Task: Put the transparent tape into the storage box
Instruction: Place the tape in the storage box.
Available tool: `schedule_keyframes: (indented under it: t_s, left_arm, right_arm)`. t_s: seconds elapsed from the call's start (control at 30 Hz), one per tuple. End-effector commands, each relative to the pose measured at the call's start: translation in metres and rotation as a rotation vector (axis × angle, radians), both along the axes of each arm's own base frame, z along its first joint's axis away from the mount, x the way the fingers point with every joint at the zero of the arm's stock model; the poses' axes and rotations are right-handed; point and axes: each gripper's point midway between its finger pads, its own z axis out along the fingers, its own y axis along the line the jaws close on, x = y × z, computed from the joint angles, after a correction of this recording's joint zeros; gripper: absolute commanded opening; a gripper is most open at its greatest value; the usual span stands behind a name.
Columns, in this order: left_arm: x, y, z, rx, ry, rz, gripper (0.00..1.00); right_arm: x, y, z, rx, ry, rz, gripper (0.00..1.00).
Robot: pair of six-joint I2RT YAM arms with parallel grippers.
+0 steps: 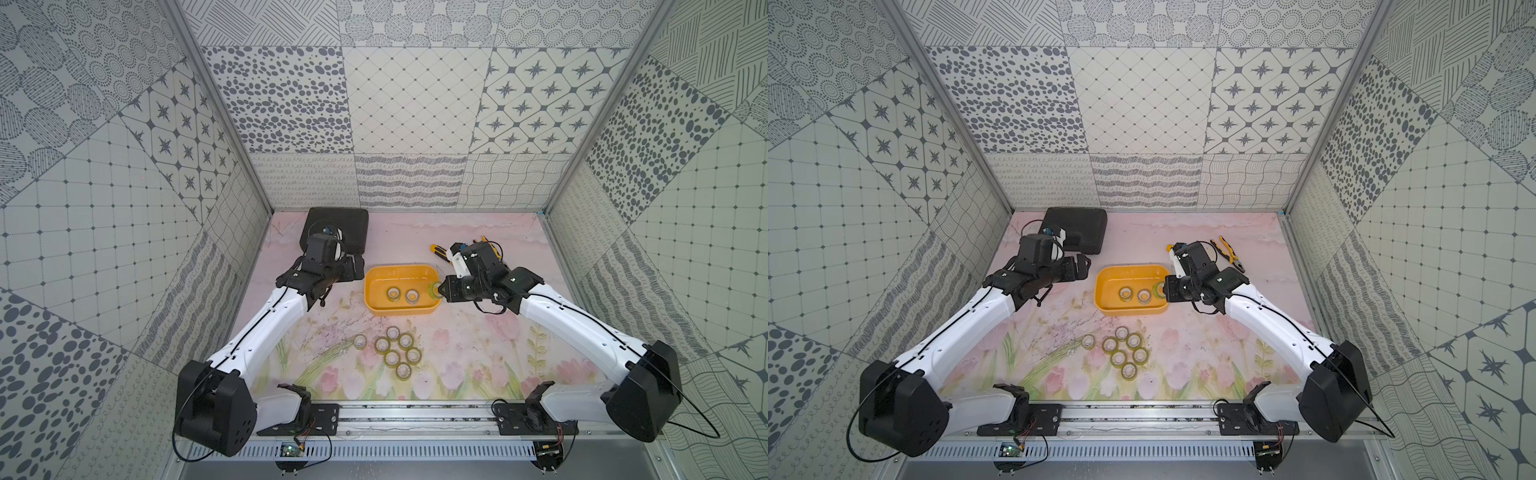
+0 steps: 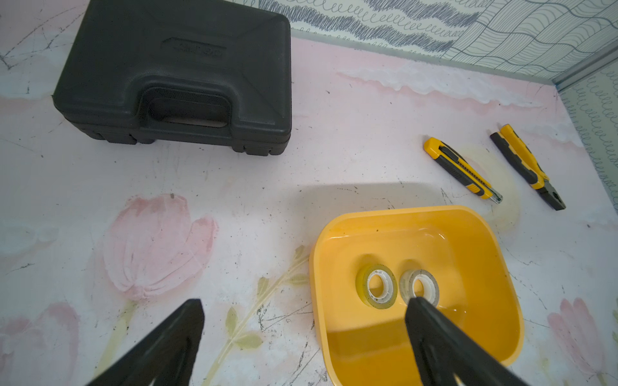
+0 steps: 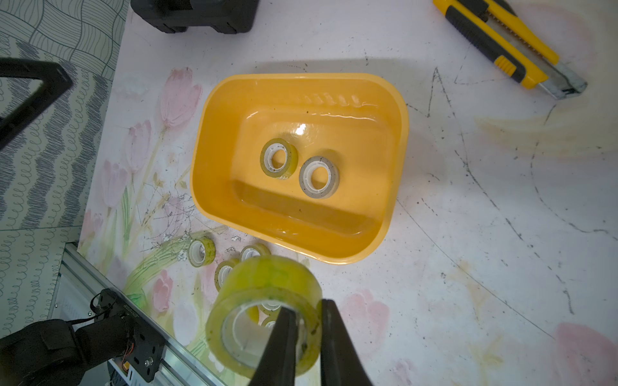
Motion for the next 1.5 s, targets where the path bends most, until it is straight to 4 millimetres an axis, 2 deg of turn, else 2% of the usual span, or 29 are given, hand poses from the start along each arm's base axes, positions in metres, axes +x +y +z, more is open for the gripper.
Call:
schedule_keyframes:
  t_s: [0.0,0.4,0.8,1.1,1.3,1.47]
  left_arm:
    - [0.005,0.002,0.01,0.01,-0.048,0.007,0.99]
    - [0.009,0.002,0.005,0.01,-0.02,0.024,0.99]
    - [0.009,0.002,0.005,-0.004,-0.014,0.04,0.99]
    - [0.013,-0.003,-0.006,-0.005,0.037,0.024,0.99]
    - [0.011,0.006,0.003,0.025,0.01,0.054,0.99]
    - [0.01,0.004,0.004,0.01,0.012,0.048,0.99]
  right_arm:
    - [0.013,0.008,0.015,0.017,-0.049,0.021,0.02]
    - [0.027,0.021,0.007,0.002,-0.03,0.043,0.02]
    - [0.037,0.03,0.008,0.006,-0.028,0.056,0.02]
    - [0.047,0.034,-0.003,-0.02,-0.01,0.056,0.02]
    - [0.061,0.043,-0.018,-0.046,0.012,0.063,0.02]
    - [0.078,0.051,-0.034,-0.08,0.032,0.053,0.02]
